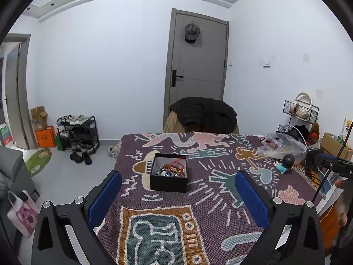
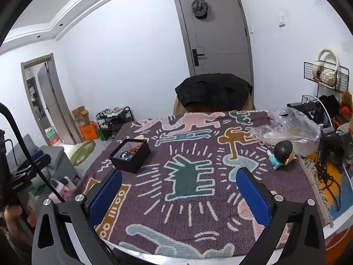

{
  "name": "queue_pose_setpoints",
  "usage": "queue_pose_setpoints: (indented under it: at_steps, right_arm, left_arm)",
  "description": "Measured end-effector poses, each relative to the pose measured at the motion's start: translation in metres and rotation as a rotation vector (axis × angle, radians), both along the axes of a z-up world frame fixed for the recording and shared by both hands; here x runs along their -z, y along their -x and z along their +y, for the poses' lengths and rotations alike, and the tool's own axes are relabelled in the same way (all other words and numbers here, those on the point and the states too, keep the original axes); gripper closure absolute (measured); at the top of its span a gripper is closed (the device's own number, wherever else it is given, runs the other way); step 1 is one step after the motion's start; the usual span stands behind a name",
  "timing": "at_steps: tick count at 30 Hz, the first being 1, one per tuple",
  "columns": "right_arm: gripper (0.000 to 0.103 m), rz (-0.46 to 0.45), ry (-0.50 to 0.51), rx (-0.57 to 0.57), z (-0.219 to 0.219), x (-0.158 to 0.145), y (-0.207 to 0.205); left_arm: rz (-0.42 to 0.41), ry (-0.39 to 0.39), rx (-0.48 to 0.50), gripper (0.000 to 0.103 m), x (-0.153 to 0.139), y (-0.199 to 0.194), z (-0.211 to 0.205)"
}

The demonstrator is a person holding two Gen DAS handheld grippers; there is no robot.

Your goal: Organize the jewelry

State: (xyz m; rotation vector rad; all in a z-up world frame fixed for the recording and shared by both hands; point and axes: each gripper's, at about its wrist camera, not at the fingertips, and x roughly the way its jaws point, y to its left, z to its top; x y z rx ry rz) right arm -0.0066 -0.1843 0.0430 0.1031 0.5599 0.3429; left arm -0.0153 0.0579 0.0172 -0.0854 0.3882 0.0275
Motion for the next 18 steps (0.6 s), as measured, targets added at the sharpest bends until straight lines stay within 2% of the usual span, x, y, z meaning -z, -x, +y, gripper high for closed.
queue_pose_setpoints:
  at_steps: [18]
  right_arm:
    - [0.000,0.027,-0.033,-0.027,0.0014,0.0034,-0.0038]
  left_arm:
    - [-0.017,-0.015,-0.002,0.000,-0.0056,0.0049,0.0001]
